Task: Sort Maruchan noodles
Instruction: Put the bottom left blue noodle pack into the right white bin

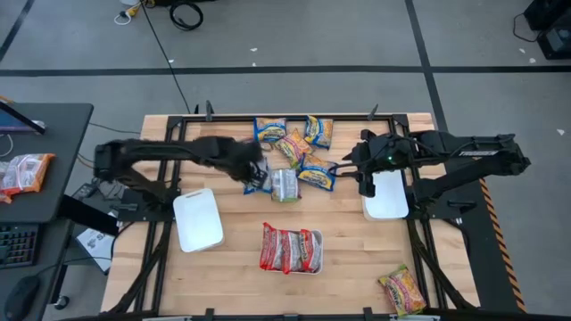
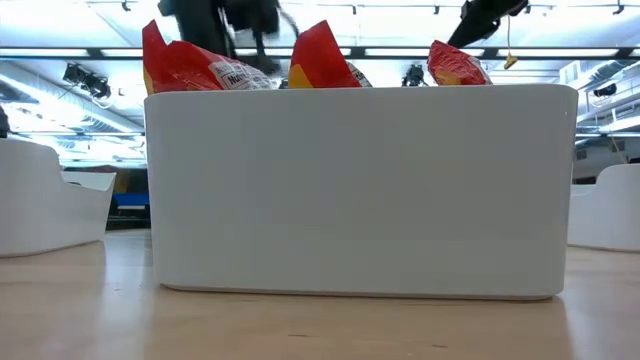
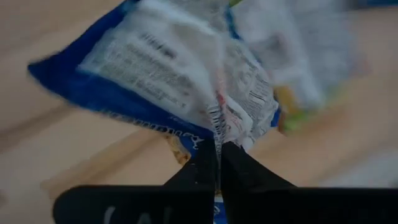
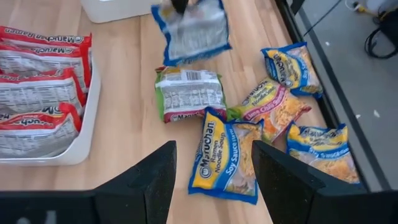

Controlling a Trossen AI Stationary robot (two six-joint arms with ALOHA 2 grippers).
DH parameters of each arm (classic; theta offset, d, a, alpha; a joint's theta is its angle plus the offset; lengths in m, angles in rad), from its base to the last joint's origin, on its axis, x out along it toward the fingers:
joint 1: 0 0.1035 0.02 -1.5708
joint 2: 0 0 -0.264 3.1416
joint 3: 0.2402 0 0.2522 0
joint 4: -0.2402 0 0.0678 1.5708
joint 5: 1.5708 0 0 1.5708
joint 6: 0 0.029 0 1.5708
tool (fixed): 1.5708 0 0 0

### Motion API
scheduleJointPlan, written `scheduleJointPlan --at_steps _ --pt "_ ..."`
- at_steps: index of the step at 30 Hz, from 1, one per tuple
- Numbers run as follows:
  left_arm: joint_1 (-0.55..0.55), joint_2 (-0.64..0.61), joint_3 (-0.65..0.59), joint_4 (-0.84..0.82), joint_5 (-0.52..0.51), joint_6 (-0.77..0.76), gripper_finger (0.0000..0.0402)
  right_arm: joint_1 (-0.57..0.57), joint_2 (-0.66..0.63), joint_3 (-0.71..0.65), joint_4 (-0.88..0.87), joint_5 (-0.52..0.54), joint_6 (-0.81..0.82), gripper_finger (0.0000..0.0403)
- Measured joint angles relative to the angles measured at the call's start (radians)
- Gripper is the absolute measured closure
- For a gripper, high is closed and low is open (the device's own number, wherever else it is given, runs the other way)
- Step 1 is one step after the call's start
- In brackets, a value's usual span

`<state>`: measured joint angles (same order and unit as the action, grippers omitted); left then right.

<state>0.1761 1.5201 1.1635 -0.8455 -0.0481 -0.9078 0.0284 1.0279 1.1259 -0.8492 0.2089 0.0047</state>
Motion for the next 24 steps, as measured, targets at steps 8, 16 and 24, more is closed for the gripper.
scheduleJointPlan --at_steps 8,16,24 --pt "0.042 -0.315 0.074 0.194 0.289 0.295 0.0392 0.015 0.0 0.0 0.087 -0.02 -0.241 0.0188" --pt "0.152 -0.416 0.073 0.572 0.692 0.174 0.0392 0.1 0.008 0.0 0.381 0.102 -0.922 0.0187" --pt "0.222 -0.29 0.072 0.673 1.034 -0.089 0.0391 0.129 0.061 0.0 0.787 0.222 -1.242 0.0165"
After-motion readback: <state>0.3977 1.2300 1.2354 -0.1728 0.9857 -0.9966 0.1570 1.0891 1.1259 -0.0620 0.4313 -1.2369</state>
